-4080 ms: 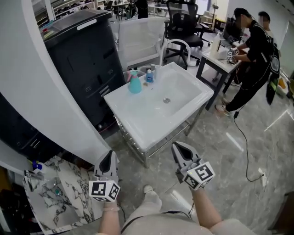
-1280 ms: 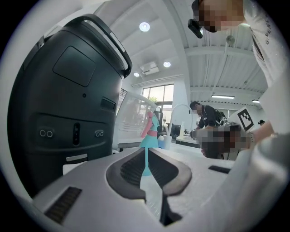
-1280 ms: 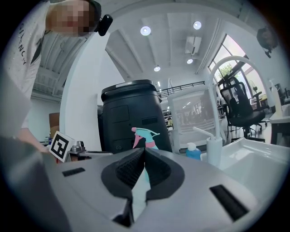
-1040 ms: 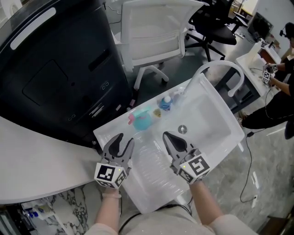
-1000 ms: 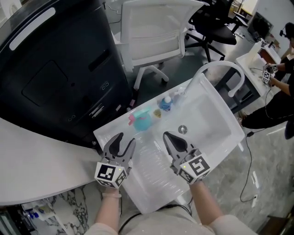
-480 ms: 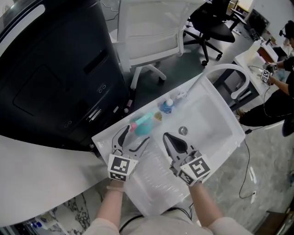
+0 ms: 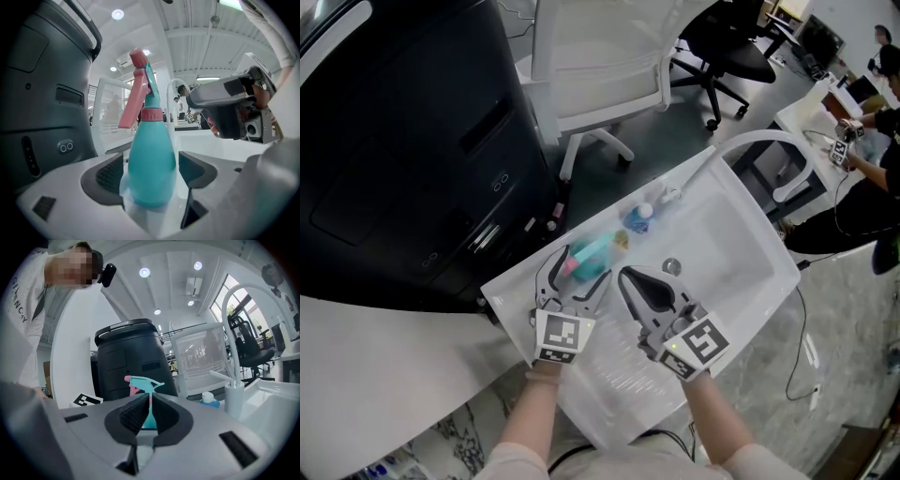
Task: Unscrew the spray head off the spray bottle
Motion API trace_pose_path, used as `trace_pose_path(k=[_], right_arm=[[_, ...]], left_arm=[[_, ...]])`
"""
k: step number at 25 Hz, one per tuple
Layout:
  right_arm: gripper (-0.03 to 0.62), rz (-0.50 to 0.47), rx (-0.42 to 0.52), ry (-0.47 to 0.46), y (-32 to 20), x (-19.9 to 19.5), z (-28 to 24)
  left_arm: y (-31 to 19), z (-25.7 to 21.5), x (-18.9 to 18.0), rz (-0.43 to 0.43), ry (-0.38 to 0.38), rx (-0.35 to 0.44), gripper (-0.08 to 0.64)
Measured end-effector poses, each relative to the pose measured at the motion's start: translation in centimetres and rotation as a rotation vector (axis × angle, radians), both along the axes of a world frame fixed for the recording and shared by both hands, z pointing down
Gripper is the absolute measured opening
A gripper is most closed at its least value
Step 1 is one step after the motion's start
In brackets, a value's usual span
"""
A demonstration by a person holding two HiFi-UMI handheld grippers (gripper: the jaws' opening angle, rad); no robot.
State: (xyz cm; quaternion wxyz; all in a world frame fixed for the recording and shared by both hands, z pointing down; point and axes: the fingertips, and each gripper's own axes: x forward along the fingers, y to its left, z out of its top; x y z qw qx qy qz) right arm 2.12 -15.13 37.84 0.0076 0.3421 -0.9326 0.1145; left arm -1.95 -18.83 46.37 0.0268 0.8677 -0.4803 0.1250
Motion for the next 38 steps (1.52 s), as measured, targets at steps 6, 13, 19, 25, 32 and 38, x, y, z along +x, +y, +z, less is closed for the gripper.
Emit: trace_pose_path(k=[6, 13, 19, 25, 32, 38], right_arm=[[0.122, -0.129, -0.016, -0.088, -0.3, -1.3, -1.7], [0.284, -0.234, -0.124, -0.214, -0.9, -3.2, -2.7], [0.308, -0.213, -0.111, -0.198, -1.3, -4.3, -2.6], [0.296, -0.156, -0.046, -0.098, -1.6, -4.5, -2.3], [0.311, -0.086, -0.071, 0.011, -2.2, -4.2, -1.8], [0.328, -0.129, -0.149, 0.063, -2.1, -4.5, -1.6]], left_arm=[[-0.4, 0.0, 0.6, 0.057, -0.008, 0.033, 0.357], [-0.5, -0.1, 0.8, 0.095, -0.009, 0.071, 0.356], [-0.5, 0.3, 0.7, 0.091, -0.011, 0.077, 0.351], [-0.4, 0.7, 1.0, 0.081, -0.031, 0.075, 0.348], [-0.6, 0.8, 1.3, 0.007, -0.082, 0.103, 0.350], [-0.3, 1.1, 1.7, 0.064, -0.083, 0.087, 0.350]])
